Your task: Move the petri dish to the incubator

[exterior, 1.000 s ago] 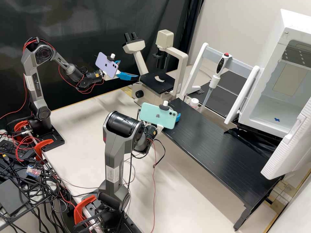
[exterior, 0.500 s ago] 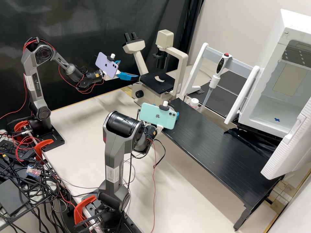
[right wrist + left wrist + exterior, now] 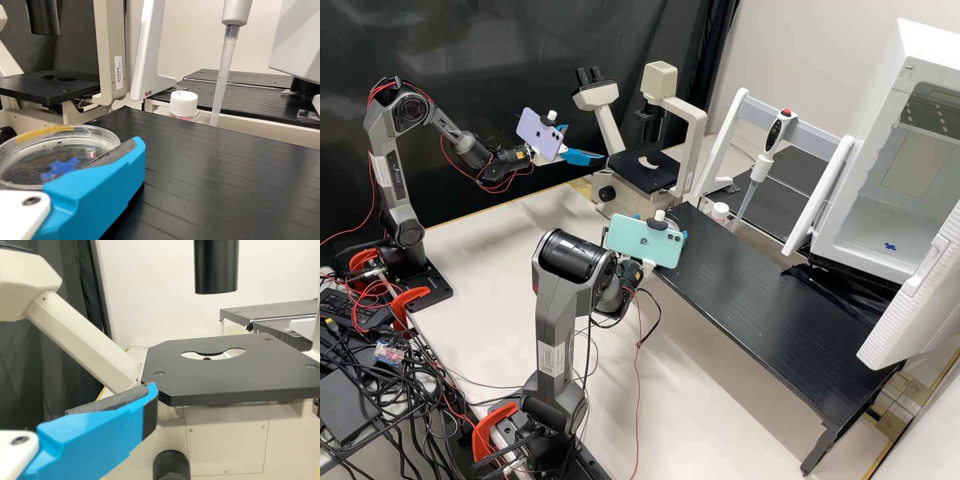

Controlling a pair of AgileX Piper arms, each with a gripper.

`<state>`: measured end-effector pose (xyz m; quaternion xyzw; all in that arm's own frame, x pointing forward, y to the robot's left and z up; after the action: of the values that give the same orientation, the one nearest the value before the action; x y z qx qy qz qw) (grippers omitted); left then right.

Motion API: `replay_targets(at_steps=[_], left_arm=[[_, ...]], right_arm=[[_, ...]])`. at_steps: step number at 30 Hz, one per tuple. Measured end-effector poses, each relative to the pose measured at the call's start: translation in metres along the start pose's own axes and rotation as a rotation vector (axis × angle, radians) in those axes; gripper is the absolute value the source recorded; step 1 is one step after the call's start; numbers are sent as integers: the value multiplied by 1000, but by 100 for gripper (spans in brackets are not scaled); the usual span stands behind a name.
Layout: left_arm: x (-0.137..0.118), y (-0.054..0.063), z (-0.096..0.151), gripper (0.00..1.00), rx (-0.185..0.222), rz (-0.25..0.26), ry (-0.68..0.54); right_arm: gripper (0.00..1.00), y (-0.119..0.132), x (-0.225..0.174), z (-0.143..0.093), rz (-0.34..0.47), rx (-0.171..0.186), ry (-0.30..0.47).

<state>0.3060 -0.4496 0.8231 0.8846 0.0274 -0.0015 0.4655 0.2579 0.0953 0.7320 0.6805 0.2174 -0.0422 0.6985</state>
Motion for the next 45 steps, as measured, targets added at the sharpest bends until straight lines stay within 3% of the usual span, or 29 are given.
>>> replay_targets(at_steps=[3, 7, 10, 14, 18, 22, 27, 29, 33, 40, 45], left_arm=[[0, 0, 0, 100, 0, 0, 0], [0, 0, 0, 100, 0, 0, 0], [0, 0, 0, 100, 0, 0, 0], [0, 0, 0, 100, 0, 0, 0], [0, 0, 0, 100, 0, 0, 0], [0, 0, 0, 100, 0, 0, 0], [0, 0, 0, 100, 0, 0, 0], [0, 0, 0, 100, 0, 0, 0], [0, 0, 0, 100, 0, 0, 0], [0, 0, 0, 100, 0, 0, 0], [0, 0, 0, 100, 0, 0, 0]], right_arm=[[0, 3, -5, 5, 2, -11, -9], [0, 14, -15, 13, 41, 1, -31], [0, 29, -25, 20, 82, -15, -44], [0, 50, -38, 32, 173, 27, -96], [0, 71, -51, 50, 226, 22, -138], [0, 92, -64, 68, 316, 81, -199], [0, 129, -67, 82, 420, 51, -219], [0, 141, -67, 87, 458, 58, -226], [0, 172, -55, 94, 505, 37, -238], [0, 217, -29, 106, 523, 26, -302], [0, 246, -11, 120, 557, 86, -375]])
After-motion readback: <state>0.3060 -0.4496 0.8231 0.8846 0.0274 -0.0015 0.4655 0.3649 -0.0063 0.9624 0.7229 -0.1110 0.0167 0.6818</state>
